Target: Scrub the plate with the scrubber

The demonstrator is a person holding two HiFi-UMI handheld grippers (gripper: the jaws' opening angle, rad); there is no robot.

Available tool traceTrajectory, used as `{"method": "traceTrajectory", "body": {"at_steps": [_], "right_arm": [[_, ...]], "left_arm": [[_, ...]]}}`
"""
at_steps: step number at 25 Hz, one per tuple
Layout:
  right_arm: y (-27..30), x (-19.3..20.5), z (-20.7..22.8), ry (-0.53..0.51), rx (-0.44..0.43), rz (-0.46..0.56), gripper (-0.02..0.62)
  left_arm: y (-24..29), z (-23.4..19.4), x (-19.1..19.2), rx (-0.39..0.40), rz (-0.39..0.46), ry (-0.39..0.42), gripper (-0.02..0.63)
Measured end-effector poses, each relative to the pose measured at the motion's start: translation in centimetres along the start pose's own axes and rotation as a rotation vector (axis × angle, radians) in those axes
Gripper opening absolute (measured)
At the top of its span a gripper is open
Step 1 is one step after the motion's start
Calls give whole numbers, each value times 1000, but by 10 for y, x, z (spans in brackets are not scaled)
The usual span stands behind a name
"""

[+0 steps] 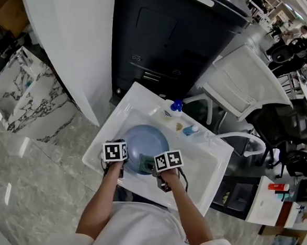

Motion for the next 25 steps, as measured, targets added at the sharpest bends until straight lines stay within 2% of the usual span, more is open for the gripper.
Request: {"method": "traceTrajectory", "body": {"at_steps": [14, 25], "right_arm": [[23, -11, -23, 89, -118, 0, 57], [39, -25, -36, 89, -154, -32, 57]], "left_arm": [[-1, -1, 0, -12, 5, 19, 71], [2, -2, 3, -10, -4, 22, 71]]}}
Point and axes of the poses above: the fingertips, and each gripper's own axes: y forward along the fingers, z to its right, x out of its underside, the point moved 1 cm from there along -y, backward along the fingers, and after that the axes turned 2 degrees about -z, right-handed, at the moved point
